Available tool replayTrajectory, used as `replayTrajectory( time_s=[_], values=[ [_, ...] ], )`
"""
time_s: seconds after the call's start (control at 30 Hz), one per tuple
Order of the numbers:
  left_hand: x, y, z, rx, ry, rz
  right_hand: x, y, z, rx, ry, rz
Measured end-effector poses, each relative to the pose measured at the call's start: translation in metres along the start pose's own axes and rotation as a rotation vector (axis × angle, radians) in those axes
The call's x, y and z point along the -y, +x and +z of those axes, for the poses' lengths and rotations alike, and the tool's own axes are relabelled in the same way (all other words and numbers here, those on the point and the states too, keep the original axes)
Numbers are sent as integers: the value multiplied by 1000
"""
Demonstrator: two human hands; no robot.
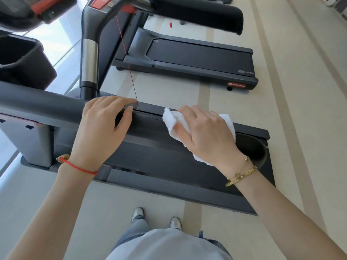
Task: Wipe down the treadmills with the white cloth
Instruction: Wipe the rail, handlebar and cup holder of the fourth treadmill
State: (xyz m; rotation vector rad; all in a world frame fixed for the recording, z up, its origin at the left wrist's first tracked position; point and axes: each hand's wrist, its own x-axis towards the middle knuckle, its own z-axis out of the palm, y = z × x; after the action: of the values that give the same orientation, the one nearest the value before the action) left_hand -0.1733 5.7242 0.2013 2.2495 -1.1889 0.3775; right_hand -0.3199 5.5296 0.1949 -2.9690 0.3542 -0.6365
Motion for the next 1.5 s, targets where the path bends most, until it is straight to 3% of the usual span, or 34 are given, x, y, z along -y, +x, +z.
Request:
replayTrajectory(
  time_s=[0.47,0.7,0.9,1.03,1.2,1.5],
  values=[
    [81,11,-22,-3,14,13,91,61,29,27,1,-53],
    [89,13,-25,9,47,73,72,43,11,62,-51,176],
    [94,11,-26,16,60,140,120,79,33,87,-73,128],
    [97,10,-25,17,34,162,114,68,31,39,-58,117],
    [96,11,-27,34,18,153,81,45,18,9,-110,353],
    [80,8,-23,50,-72,159,120,39,46,-236,-134,174]
  ],
)
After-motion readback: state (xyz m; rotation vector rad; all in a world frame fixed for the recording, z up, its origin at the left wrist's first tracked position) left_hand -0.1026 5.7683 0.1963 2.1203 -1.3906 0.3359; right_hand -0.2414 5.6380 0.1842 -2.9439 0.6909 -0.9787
